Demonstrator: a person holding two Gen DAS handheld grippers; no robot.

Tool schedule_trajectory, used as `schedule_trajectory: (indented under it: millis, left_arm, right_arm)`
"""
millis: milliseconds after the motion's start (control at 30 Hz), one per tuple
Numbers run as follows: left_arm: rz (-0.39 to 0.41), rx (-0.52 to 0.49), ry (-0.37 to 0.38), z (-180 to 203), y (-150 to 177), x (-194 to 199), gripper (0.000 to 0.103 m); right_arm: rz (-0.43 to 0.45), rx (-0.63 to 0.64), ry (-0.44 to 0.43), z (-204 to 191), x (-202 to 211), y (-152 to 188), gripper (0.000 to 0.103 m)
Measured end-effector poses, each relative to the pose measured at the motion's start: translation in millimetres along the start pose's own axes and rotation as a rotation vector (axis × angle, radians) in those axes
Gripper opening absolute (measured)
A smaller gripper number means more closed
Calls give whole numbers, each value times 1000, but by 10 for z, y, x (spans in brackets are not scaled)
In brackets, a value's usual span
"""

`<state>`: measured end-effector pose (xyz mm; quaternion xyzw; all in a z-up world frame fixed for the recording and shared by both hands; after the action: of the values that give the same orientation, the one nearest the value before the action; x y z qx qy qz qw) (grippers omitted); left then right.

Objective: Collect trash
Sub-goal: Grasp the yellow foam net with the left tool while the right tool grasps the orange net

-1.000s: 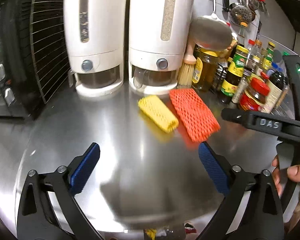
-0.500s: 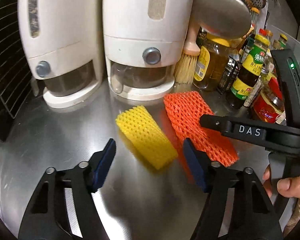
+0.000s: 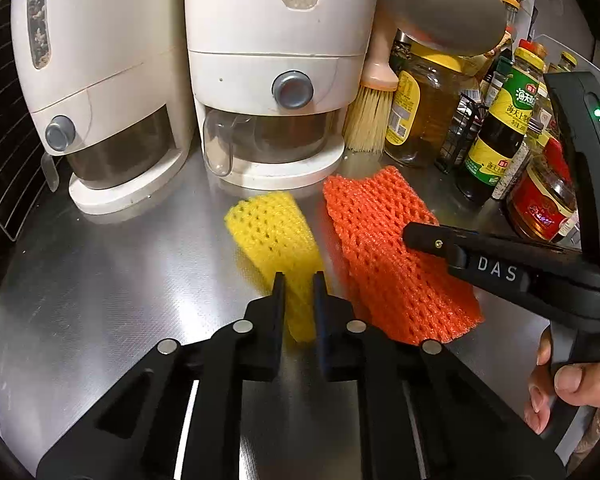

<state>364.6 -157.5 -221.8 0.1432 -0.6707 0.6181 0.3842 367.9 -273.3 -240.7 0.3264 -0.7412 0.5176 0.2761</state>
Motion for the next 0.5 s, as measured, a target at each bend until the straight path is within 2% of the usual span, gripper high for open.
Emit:
schedule_trajectory:
  millis: [233, 500]
  left_arm:
    - [30, -4, -20, 3, 43, 352, 11]
    - [87, 9, -61, -26, 135, 1034, 11]
  right_arm:
    - [43, 34, 35, -102, 321, 69, 13]
    - [112, 69, 47, -254, 960, 259, 13]
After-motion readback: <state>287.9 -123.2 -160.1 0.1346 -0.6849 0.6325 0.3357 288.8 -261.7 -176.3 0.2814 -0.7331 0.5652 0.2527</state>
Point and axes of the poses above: each gripper's, at about its wrist camera, not at the fingertips, and x roughly against the way its jaws point, z to its right, y to its underside, the point moved 5 cm from there along -x, roughly the way its jaws point, and after that the axes turned 4 degrees about z, right-handed, at the moved point
